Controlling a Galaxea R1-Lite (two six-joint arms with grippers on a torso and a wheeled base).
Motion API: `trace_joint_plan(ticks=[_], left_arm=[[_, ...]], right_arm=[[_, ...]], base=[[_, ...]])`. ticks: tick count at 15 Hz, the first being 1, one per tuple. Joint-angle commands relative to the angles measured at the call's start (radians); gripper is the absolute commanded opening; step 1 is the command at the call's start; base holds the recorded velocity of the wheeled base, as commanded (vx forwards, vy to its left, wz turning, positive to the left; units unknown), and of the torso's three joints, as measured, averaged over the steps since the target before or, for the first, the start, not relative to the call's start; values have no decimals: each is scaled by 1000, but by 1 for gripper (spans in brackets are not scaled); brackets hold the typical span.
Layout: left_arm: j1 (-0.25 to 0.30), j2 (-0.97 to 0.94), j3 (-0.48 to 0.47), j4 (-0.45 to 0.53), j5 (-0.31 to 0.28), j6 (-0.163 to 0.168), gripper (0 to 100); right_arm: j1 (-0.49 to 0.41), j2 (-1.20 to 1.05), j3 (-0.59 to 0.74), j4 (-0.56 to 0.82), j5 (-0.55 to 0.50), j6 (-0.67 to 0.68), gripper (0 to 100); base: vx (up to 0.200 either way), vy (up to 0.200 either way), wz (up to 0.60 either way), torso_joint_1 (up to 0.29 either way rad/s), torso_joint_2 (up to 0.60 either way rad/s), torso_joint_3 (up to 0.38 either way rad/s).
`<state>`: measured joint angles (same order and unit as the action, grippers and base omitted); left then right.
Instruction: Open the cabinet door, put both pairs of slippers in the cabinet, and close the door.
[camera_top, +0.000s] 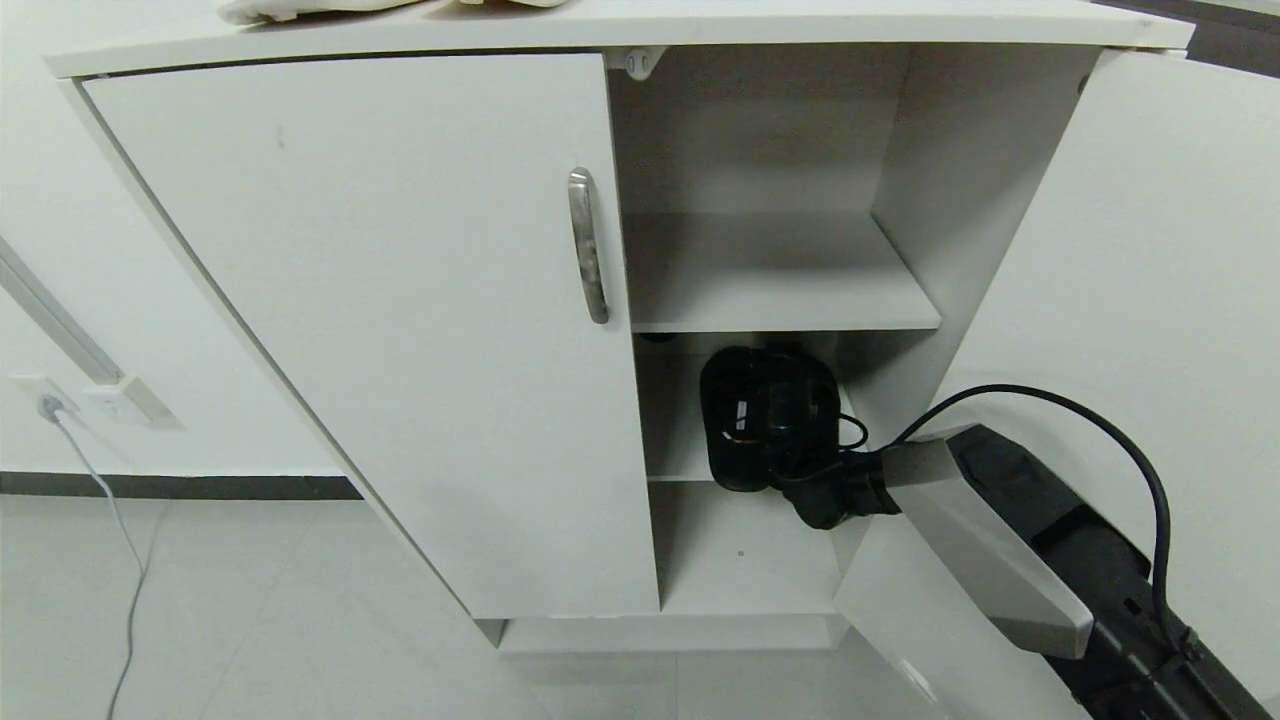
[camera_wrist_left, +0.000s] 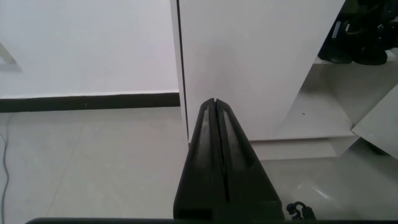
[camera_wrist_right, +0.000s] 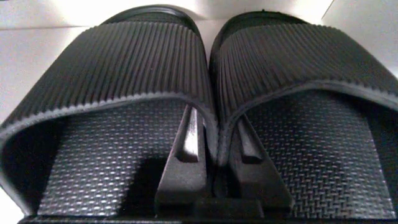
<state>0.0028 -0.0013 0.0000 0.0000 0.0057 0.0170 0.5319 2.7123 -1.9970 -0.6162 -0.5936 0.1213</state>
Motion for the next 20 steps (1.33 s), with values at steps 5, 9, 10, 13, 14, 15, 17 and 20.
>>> trace_joint_plan(ticks=[5, 9, 10, 13, 14, 15, 17, 20], left_arm=[[0, 1, 0, -2, 0, 0, 0], [0, 1, 0, 0, 0, 0, 0], [0, 1, 0, 0, 0, 0, 0], [0, 1, 0, 0, 0, 0, 0], [0, 1, 0, 0, 0, 0, 0], [0, 1, 0, -2, 0, -2, 0], [0, 1, 0, 0, 0, -2, 0], [0, 1, 0, 0, 0, 0, 0]], right_arm=[[-3, 12, -3, 3, 12, -2, 100], [0, -26, 35, -10, 11, -2, 100], [2, -40, 53, -19, 11, -2, 100], [14, -80, 124, -51, 6, 0, 100], [19, -100, 167, -73, 5, 0, 100], [25, -123, 216, -102, 5, 0, 100], [42, -195, 365, -175, 3, 0, 100], [72, -313, 581, -277, 2, -2, 100]], base=[[0, 0, 0, 0, 0, 0], [0, 0, 0, 0, 0, 0], [0, 0, 0, 0, 0, 0], [0, 0, 0, 0, 0, 0], [0, 0, 0, 0, 0, 0], [0, 0, 0, 0, 0, 0], [0, 0, 0, 0, 0, 0], [0, 0, 0, 0, 0, 0]])
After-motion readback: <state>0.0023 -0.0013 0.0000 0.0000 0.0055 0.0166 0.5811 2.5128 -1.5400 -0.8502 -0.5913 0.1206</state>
